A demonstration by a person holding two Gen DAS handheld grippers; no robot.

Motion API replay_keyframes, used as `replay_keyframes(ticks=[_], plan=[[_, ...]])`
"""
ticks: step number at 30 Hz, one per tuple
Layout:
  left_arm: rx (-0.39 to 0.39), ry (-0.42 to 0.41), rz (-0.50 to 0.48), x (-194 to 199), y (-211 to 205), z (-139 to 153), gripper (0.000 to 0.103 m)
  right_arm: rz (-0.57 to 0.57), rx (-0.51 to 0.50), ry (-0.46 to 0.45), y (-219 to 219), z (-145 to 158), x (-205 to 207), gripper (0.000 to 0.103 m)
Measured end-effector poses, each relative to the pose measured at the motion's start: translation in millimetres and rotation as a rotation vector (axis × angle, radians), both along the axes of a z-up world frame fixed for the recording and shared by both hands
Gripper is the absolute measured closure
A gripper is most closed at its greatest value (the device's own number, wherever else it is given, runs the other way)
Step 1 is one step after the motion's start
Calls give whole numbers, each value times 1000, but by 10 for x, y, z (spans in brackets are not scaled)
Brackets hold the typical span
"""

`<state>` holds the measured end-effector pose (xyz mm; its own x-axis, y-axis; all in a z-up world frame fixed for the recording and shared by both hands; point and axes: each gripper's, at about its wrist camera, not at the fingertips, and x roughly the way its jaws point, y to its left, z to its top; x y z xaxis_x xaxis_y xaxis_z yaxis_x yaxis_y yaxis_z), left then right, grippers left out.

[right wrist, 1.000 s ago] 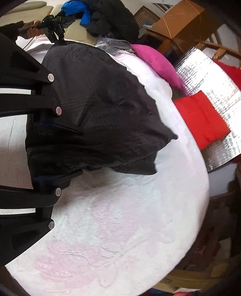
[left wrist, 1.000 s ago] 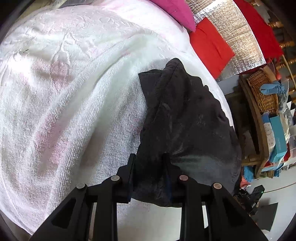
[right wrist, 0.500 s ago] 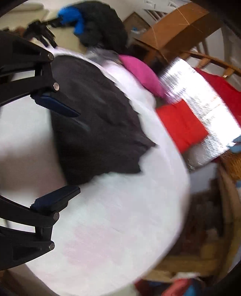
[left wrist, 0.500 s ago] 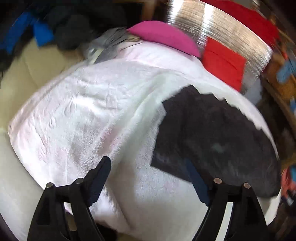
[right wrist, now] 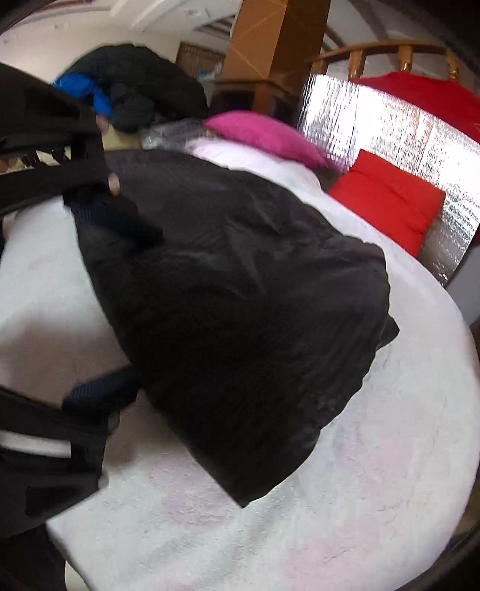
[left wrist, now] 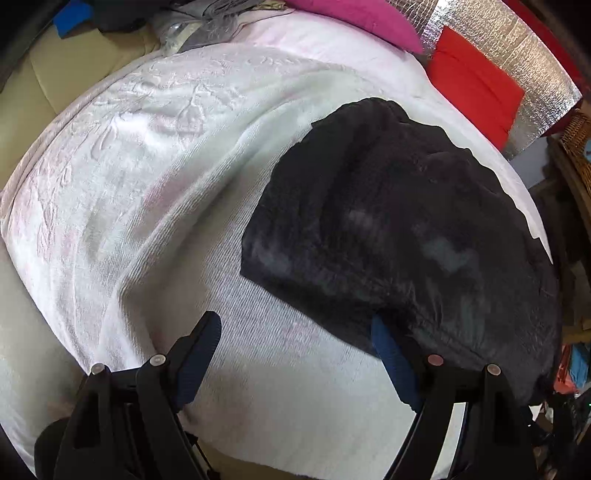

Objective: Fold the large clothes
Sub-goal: 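Release the jacket and press the folded bundle flat with both grippers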

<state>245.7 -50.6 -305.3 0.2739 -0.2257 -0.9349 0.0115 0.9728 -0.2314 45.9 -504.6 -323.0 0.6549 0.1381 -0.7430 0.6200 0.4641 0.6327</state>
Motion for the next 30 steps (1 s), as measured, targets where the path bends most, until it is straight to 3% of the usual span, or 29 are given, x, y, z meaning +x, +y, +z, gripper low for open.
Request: replay_keyframes(ticks=[3, 8, 12, 14, 16, 22, 26, 30], plan=[[55, 2, -24, 50, -115, -55, 18, 3, -72, 0, 39, 91, -8, 54], [63, 68, -41, 66, -174, -195, 17, 40, -175, 61, 144, 50, 78, 55], [70, 87, -53, 0, -94, -121, 18, 38, -101, 38, 62, 150, -18, 53], [71, 85, -66, -80, -33, 5, 18, 50, -83, 34, 35, 224, -103, 44], [48, 44, -79, -194, -20, 201, 19, 79, -103, 20, 84, 361, -212, 37], [60, -155, -95, -263, -57, 796, 18, 182, -239, -60, 370, 841, -159, 37], [86, -152, -102, -21, -294, 727, 18, 239, -365, -77, 613, 903, 118, 38], [175, -118, -117, -6, -424, 544, 19, 321, -396, -62, 856, 763, 534, 46]])
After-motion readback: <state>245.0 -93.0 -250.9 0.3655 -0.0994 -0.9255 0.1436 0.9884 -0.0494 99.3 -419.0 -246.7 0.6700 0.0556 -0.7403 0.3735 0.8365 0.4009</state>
